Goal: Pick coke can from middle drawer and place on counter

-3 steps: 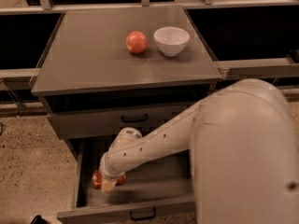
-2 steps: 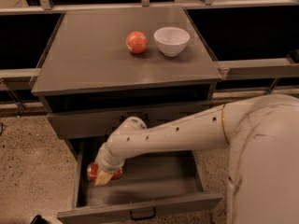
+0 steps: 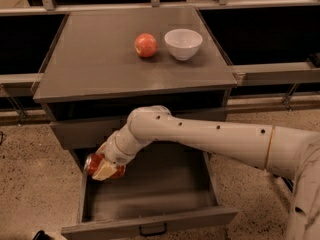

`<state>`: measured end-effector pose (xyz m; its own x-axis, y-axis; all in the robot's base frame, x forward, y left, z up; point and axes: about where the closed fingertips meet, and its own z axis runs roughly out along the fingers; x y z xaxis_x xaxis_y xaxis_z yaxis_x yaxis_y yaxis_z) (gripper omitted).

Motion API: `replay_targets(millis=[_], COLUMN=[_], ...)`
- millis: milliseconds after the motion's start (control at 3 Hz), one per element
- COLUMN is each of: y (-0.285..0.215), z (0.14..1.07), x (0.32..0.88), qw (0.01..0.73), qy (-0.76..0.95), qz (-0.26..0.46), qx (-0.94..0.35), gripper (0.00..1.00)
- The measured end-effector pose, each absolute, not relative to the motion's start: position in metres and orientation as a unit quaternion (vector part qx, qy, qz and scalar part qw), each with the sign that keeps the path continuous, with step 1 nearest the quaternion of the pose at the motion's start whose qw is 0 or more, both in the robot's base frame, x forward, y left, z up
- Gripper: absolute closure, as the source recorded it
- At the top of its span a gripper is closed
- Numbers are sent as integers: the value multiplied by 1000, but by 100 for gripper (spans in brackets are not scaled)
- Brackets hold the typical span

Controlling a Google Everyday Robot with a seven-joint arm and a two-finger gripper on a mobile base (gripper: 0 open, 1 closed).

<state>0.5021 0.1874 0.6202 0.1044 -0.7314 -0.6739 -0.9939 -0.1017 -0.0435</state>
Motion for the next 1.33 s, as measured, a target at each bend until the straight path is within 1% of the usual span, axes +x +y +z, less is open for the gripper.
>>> replay_targets(millis=[333,667,1000,1333], y=[193,192,195,207], z=[645,703,791,842], x=[506,509,535,569], qw=[244,234,217,197], qy=[594,573,549,549], qz=[218,156,79,35], qx=[-735,-770,-803,-812], gripper=[100,100,100,100])
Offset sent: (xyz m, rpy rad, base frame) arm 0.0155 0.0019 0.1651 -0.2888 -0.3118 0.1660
